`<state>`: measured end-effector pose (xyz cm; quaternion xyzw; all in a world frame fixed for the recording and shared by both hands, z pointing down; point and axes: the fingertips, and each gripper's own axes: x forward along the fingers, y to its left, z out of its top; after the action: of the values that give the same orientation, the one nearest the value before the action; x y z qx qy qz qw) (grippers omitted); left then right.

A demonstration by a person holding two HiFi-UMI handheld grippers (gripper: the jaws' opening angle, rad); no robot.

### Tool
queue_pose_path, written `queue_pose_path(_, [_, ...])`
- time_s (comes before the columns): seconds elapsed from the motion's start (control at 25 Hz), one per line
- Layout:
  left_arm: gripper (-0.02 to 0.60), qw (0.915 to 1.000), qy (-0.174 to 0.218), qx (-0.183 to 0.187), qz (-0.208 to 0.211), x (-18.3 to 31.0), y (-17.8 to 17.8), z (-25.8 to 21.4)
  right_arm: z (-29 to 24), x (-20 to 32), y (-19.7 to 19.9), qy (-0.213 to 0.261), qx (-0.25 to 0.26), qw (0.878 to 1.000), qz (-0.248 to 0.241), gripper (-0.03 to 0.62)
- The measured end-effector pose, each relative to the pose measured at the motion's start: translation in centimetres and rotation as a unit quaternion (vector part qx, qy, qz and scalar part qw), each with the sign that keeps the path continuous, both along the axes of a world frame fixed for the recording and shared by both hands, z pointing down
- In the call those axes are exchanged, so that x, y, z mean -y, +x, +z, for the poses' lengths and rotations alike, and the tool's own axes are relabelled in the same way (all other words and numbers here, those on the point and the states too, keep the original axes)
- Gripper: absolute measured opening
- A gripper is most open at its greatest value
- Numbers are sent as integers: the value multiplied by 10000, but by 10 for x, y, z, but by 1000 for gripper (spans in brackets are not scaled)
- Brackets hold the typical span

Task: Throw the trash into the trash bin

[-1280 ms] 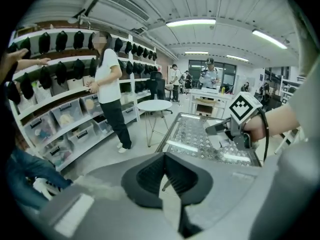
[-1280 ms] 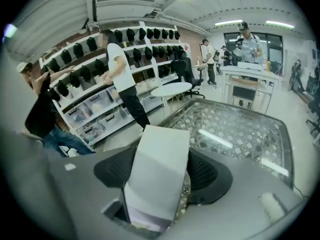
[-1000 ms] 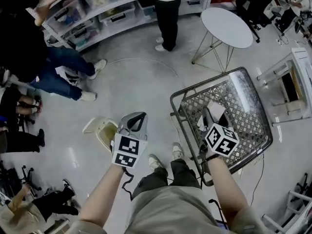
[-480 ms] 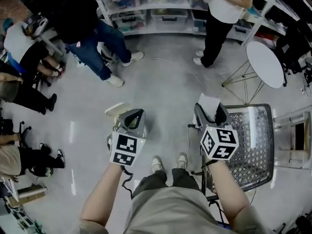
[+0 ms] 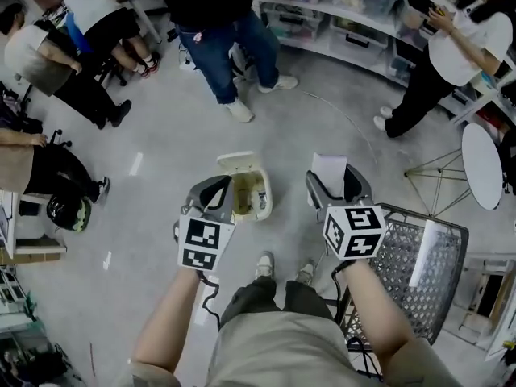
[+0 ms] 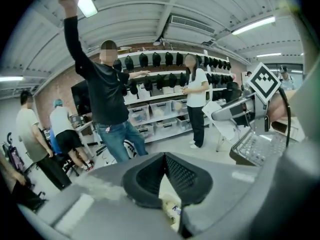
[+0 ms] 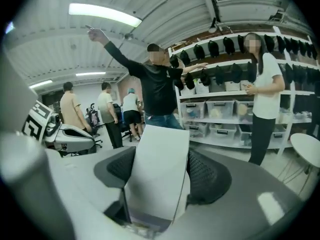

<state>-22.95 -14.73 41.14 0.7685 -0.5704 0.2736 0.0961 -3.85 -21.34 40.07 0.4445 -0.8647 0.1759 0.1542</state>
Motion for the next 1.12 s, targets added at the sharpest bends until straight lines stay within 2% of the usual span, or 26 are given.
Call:
queue_pose_path(0.28, [3,9979,-191,13,-613,-16,-61,30,45,1,-96,-252,-234,9951,-923,322])
queue_pose_path(0.56, [3,9961,-407,-1,-783,-22,-104,68,99,-1,-157,-580,-503,9877,-1365,322])
queue_pose_path(0.76, [3,9922,-728,-262,-977,-25,-129,115,157,7,-180,-840,-840,9814,-1506,322])
queue_pose_path(1.12, [3,9856,-1297,-472,-973,-20,-145,212,278,11,-196,-1603,-1243,9654,-1641,322])
